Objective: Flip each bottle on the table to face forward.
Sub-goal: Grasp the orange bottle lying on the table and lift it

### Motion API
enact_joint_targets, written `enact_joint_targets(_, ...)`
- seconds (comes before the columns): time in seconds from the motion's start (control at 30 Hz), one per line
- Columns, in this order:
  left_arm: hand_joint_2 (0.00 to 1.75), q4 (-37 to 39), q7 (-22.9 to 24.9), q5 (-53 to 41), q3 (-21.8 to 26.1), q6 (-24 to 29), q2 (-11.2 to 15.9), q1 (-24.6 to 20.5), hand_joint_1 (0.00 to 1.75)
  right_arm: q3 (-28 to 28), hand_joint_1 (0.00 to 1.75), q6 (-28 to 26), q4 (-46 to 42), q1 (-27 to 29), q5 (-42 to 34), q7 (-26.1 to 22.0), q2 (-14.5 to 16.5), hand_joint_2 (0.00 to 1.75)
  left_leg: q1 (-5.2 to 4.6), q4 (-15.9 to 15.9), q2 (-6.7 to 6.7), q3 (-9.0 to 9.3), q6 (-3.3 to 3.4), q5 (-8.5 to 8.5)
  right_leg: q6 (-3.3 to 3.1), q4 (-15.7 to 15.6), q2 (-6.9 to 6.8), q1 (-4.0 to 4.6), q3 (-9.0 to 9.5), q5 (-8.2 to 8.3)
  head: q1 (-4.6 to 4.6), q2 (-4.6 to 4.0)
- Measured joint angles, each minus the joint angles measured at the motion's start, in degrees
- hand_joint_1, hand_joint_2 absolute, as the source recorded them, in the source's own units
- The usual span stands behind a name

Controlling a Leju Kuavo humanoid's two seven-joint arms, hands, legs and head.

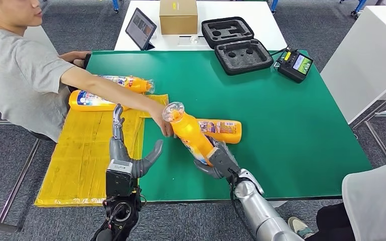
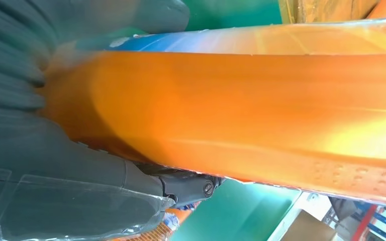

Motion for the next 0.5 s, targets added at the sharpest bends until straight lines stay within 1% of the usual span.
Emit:
enact_joint_targets(0.17,1.75,-0.29,0.0,0.2,0.19,0.0,-0.15,0.23,0.0,0.01,1.75,-0.13,-0.73,0.37,-0.24,-0.05,0.14,1.75,0.0,0.0,0.0,0.0,0.0,0.0,0.0,0.0,0.0,0.0,-0.02,0.0,0.0,0.0)
enact_joint_targets(0.27,1.75,-0.28,0.22,2.71,0.35,-0.03,-0.34,0.35,0.0,0.63,1.75,-1.63,-2.45,1.51,-2.3,-0.08,0.2,1.75,0.0,0.0,0.0,0.0,0.0,0.0,0.0,0.0,0.0,0.01,-0.02,0.0,0.01,0.0)
enact_joint_targets(0.37,1.75,-0.11,1.81,5.12,0.42,-0.61,-0.87,0.48,0.0,2.51,1.75,-4.08,-5.59,3.37,-4.89,0.45,0.27,1.75,0.0,0.0,0.0,-0.02,0.0,-0.01,0.0,0.0,0.01,0.01,-0.06,0.0,0.0,0.0)
enact_joint_targets(0.5,1.75,3.47,0.57,9.05,0.18,-2.57,-1.94,-0.25,0.0,6.26,1.75,-6.69,-9.13,4.8,-7.74,0.95,0.32,1.75,0.0,0.0,0.01,-0.06,-0.01,-0.01,0.0,0.0,0.0,0.0,-0.1,-0.01,-0.01,0.0)
